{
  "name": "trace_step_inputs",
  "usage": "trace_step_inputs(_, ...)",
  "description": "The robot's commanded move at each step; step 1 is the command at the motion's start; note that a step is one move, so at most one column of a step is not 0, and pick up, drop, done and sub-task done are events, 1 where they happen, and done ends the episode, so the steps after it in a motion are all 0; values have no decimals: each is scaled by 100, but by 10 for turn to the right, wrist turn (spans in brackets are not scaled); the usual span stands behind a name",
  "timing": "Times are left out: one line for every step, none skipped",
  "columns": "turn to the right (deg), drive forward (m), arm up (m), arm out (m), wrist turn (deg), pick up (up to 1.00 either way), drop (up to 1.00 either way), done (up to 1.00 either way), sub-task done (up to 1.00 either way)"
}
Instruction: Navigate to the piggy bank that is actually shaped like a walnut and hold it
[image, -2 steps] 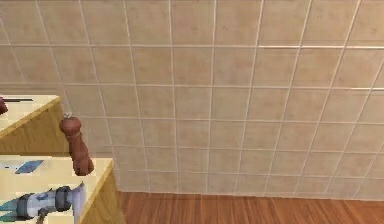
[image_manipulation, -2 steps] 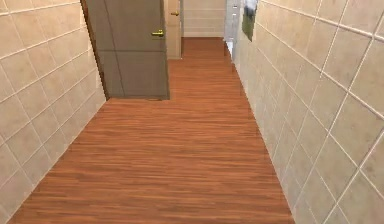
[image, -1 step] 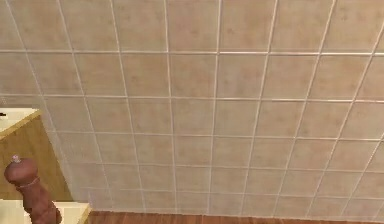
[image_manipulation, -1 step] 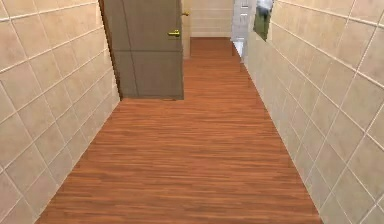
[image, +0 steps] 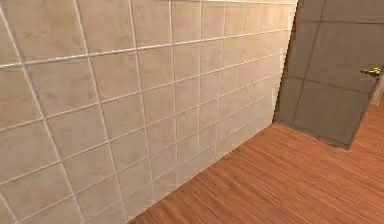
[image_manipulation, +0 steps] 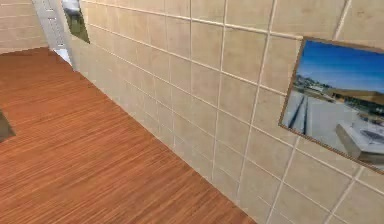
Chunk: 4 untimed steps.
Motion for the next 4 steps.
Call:
trace_step_inputs(450, 0, 0, 0, 0, 0, 0, 0, 0)
trace_step_inputs(450, 0, 0, 0, 0, 0, 0, 0, 0)
trace_step_inputs(390, 0, 0, 0, 0, 0, 0, 0, 0)
trace_step_inputs(0, 25, 0, 0, 0, 0, 0, 0, 0)
